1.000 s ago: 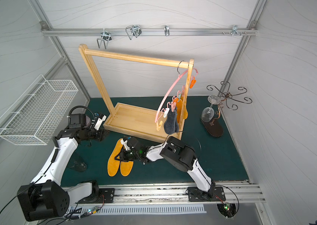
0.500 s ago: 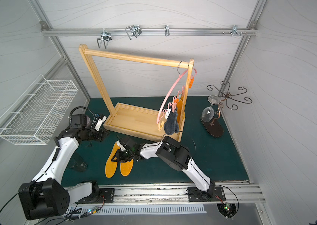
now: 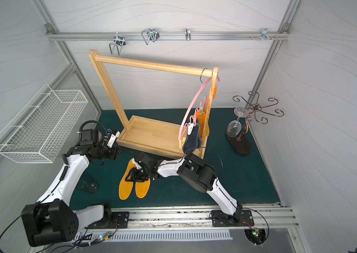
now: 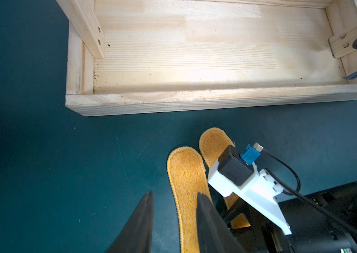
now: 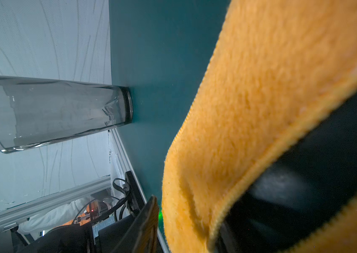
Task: Take the shoe insoles off the hanger
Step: Place the insole at the center of the board.
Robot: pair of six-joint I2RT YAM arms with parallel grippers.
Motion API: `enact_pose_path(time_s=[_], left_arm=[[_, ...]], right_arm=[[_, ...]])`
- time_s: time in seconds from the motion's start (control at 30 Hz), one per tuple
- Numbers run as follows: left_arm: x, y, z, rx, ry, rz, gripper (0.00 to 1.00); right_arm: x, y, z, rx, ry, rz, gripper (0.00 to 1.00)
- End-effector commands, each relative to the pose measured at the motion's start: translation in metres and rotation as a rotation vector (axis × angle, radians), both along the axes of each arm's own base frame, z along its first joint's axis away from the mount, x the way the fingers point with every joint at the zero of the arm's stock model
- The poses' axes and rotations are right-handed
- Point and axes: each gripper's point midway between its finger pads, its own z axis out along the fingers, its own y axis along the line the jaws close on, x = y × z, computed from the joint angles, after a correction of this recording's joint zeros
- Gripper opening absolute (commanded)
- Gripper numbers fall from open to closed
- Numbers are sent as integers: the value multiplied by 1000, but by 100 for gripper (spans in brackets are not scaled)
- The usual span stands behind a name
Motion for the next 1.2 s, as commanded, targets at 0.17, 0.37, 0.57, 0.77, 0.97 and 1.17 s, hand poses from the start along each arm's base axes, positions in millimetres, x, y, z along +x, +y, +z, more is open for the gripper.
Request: enact_pose_path(time_s=[0.17, 0.37, 0.57, 0.77, 0.97, 1.17], left_arm=[[8, 7, 0, 15, -20, 28, 38], [9, 5, -5, 2, 2, 25, 38], [8, 5, -6, 2, 6, 20, 38], [7, 6, -7, 13, 6, 22, 38], [7, 7, -7, 16, 1, 21, 38], [6, 6, -6, 16, -5, 17, 38]], right_arm=[[5, -16, 24, -21, -114, 5, 47], [11, -29, 33, -21, -196, -9, 47], [15, -41, 45, 5, -284, -18, 48], [19, -58, 60, 34, -420, -26, 48], [26, -84, 65, 51, -535, -51, 48], [31, -107, 71, 143, -645, -87, 48]])
